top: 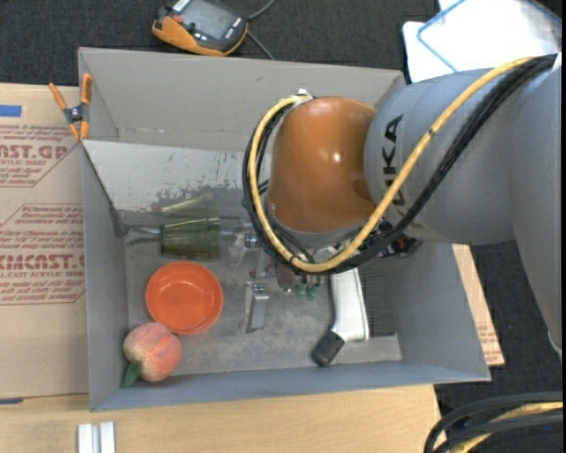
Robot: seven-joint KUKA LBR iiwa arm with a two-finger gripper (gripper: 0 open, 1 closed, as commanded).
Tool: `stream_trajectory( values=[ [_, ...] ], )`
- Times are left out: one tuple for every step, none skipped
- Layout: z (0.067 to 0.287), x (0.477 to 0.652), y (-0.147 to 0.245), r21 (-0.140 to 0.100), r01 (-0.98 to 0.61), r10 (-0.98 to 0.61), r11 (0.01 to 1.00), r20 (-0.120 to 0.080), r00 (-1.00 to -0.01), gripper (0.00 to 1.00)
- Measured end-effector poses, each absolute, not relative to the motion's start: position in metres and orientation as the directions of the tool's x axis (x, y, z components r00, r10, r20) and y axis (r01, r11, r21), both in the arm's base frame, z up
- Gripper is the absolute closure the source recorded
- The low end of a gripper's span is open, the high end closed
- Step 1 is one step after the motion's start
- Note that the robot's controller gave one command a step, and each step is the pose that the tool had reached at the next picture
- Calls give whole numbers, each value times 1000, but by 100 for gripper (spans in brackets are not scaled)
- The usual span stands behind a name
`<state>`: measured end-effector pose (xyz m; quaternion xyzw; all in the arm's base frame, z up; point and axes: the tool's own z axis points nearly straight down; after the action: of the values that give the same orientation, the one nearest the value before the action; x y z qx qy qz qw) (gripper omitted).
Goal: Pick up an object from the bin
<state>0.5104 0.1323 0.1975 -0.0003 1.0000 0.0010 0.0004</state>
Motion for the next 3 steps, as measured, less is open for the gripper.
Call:
stream_trajectory(
  values=[
    [160,558,141,6,139,139,990,-6,-990,0],
    [146,491,86,3,474,474,881,0,-881,0],
    [107,480,91,5,160,160,987,-4,-987,0]
  ],
)
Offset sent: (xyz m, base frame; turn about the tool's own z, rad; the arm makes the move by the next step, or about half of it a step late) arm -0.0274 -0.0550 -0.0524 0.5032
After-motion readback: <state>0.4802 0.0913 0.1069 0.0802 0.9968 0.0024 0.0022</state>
